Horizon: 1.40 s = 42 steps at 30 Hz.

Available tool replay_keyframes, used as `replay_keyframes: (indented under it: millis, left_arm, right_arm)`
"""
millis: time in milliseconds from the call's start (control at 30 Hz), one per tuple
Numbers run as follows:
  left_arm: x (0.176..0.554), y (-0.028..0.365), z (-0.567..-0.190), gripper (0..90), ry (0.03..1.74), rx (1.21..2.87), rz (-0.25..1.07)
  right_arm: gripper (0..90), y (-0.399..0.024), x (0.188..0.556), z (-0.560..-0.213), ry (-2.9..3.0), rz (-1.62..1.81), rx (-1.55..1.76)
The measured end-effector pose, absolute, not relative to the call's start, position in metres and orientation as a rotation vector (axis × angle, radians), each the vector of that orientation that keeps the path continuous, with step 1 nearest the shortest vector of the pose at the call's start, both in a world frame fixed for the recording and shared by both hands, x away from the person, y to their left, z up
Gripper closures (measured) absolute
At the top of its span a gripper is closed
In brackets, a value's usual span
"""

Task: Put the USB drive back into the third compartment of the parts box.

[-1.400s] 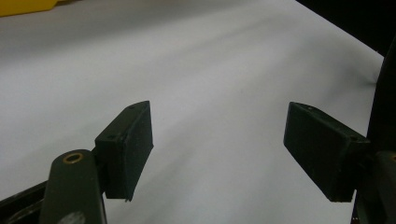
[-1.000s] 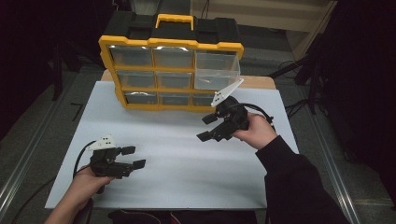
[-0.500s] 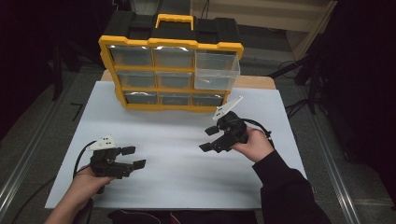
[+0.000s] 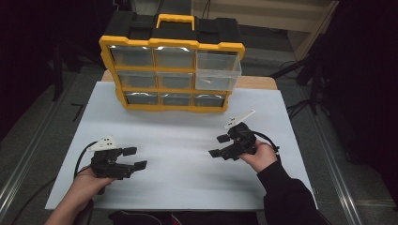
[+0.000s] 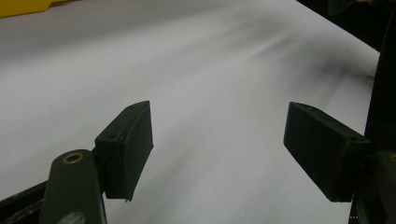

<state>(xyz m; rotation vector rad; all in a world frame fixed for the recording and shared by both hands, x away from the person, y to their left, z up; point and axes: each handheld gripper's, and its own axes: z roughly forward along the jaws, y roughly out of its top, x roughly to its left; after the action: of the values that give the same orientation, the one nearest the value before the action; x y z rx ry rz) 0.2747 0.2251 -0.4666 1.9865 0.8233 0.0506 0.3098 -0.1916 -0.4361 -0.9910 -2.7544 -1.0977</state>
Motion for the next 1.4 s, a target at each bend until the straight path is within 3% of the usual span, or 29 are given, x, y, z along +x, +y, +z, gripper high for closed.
replay_keyframes:
  millis: [1400]
  left_arm:
    - [0.275, 0.225, -0.466, 25.2, 0.825, 1.988, 0.057]
  right_arm:
    - [24.7, -0.272, 0.244, -0.482, -2.618, -1.234, -1.403]
